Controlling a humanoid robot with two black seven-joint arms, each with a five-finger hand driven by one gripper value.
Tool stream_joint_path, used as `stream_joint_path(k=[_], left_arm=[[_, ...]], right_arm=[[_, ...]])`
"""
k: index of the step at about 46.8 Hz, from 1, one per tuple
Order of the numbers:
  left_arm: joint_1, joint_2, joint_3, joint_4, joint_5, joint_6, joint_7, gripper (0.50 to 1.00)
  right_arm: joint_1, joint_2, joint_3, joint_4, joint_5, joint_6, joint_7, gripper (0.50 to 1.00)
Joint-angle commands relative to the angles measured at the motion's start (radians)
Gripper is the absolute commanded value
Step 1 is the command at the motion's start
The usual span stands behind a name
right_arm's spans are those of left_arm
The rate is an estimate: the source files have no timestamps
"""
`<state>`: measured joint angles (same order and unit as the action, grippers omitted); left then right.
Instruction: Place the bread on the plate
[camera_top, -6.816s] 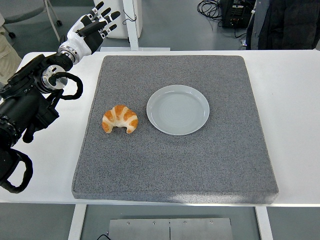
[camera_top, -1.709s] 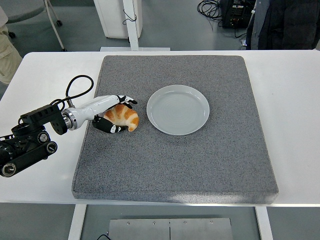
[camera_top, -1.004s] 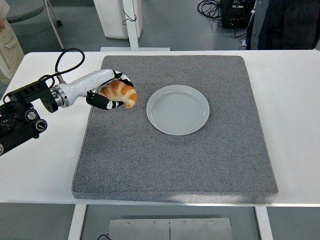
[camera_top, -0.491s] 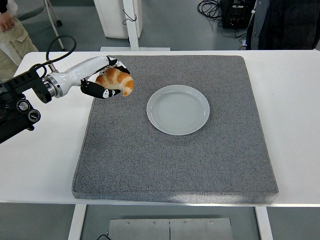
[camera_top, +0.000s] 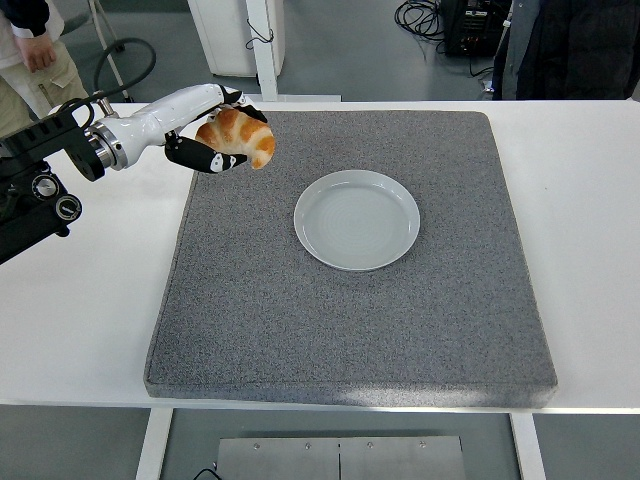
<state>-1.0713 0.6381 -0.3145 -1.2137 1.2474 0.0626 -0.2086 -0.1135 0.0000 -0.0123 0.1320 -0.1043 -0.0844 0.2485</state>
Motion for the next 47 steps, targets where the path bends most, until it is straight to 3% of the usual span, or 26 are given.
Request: stream_joint_path(k=[1, 6, 23, 35, 47], left_arm=[[-0.016, -0.003, 0.0, 0.006, 0.0, -0.01, 0.001, 0.5], [-0.053, -0.02, 0.002, 0.008, 0.0, -0.02, 0.005, 0.5], [-0.234, -0.047, 0.046, 0.054, -0.002, -0.136, 0.003, 0.5], [-0.275, -0.124, 0.052, 0.076, 0.015, -0.142, 0.005, 0.5], [-0.381, -0.175, 0.143, 0.085, 0.001, -0.159, 0.005, 0.5]], right_arm=[[0.0, 0.0, 0.0, 0.0, 0.0, 0.0, 0.0, 1.0], [0.0, 0.0, 0.0, 0.0, 0.0, 0.0, 0.0, 1.0], [0.0, 0.0, 0.0, 0.0, 0.0, 0.0, 0.0, 1.0], [0.0, 0.0, 0.0, 0.0, 0.0, 0.0, 0.0, 1.0], [0.0, 0.0, 0.0, 0.0, 0.0, 0.0, 0.0, 1.0]])
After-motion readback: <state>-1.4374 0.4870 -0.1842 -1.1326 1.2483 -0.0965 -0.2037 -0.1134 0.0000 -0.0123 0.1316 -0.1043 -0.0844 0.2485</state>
